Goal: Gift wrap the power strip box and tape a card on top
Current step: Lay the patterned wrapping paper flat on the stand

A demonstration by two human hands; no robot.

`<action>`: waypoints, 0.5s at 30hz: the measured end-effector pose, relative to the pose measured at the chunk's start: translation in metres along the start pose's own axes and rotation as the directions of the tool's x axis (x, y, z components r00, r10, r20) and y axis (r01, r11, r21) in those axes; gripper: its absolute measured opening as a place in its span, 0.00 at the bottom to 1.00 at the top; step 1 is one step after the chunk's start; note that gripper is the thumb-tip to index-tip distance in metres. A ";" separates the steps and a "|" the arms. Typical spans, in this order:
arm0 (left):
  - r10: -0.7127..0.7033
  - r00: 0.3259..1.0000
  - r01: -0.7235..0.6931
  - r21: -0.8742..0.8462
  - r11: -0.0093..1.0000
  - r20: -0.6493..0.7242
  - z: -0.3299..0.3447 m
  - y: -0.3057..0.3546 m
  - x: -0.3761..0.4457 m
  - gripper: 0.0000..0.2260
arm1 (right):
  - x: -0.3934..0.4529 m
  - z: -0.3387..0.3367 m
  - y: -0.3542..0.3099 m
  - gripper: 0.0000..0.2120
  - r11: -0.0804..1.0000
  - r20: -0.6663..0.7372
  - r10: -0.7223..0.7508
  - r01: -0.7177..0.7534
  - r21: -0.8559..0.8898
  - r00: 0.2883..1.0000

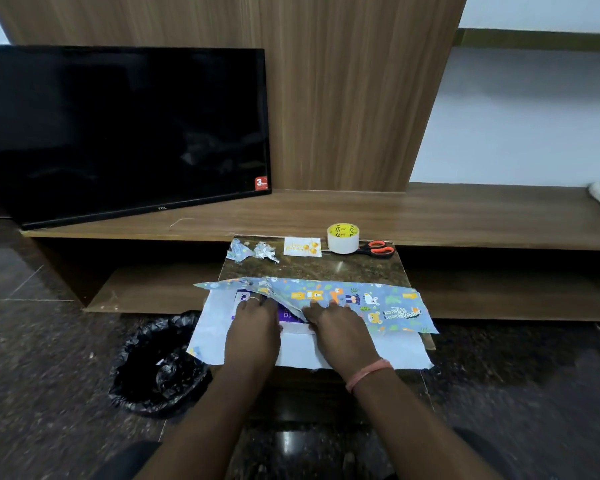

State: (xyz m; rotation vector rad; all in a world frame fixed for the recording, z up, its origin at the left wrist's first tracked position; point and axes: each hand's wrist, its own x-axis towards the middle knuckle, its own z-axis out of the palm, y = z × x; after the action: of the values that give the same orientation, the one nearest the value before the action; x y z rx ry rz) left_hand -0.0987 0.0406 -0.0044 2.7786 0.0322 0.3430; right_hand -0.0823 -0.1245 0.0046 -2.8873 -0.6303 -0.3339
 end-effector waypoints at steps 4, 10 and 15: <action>0.220 0.965 -0.200 0.144 0.969 -0.144 0.002 0.014 -0.008 0.25 | 0.002 0.009 -0.003 0.19 0.995 0.003 0.048 -0.048 -0.091 0.999; 0.206 0.971 -0.236 0.335 0.912 0.123 0.007 0.001 0.020 0.51 | -0.001 0.011 -0.002 0.23 0.991 0.082 0.041 -0.031 -0.128 0.996; 0.057 0.955 -0.161 0.346 0.924 0.291 0.001 -0.029 0.027 0.38 | -0.003 0.004 0.014 0.14 0.996 0.069 0.090 -0.090 0.005 0.994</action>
State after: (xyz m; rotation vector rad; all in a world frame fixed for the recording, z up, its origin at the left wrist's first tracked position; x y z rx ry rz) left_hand -0.0713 0.0688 -0.0090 3.1826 -0.1431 -0.0370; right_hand -0.0782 -0.1376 -0.0017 -2.9186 -0.5083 -0.2204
